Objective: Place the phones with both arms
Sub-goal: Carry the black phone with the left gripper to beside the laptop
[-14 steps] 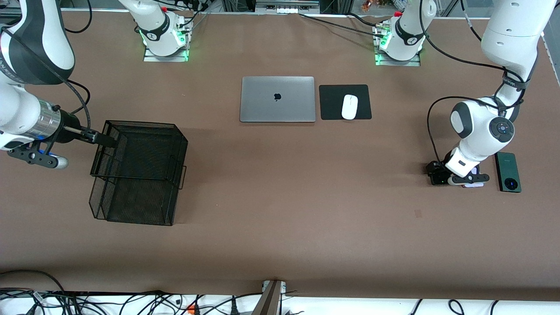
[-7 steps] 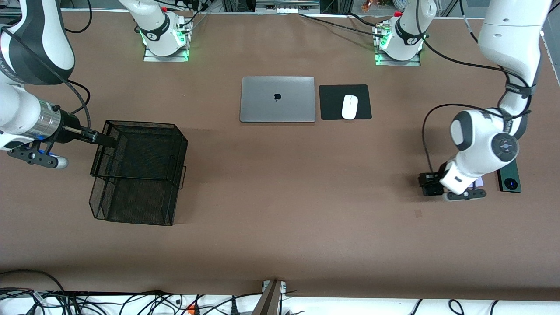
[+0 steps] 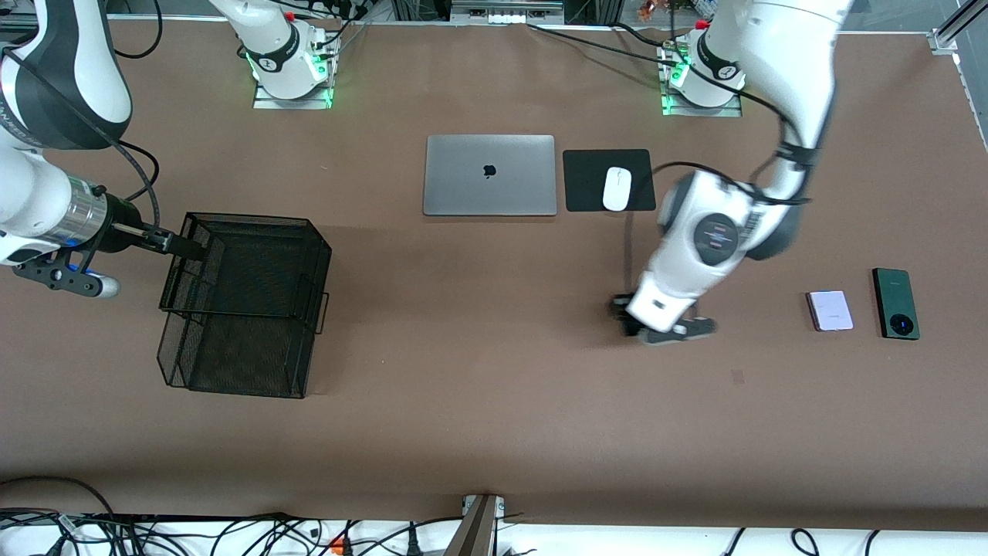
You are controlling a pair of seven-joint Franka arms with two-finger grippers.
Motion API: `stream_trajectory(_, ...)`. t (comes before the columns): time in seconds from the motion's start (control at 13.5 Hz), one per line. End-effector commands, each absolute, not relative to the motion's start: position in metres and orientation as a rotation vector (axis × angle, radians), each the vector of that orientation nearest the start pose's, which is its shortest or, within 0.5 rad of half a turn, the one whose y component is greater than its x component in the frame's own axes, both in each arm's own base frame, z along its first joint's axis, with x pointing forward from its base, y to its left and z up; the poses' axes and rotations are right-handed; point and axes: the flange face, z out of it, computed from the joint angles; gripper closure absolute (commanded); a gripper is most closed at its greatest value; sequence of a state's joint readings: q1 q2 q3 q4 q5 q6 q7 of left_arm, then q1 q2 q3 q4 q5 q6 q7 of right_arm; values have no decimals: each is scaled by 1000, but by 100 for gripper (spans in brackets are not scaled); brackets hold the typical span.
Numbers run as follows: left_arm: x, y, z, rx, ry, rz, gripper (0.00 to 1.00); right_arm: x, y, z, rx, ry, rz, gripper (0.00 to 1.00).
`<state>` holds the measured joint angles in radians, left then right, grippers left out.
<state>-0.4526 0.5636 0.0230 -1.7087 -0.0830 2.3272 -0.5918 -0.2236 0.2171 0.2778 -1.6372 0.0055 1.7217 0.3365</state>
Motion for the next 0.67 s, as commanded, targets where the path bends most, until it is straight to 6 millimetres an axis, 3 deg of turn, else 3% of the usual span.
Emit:
stream_trajectory(0.0, 619, -381, 256, -3212, -364, -72, 100, 608, 19, 485, -3044, 456, 216, 0)
stream_trajectory(0.37, 561, -514, 219, -3236, -114, -118, 100, 608, 14, 485, -3044, 463, 216, 0)
stream_trajectory(0.59, 552, -555, 210, -3220, -74, -231, 100, 609, 11, 485, -3044, 451, 206, 0)
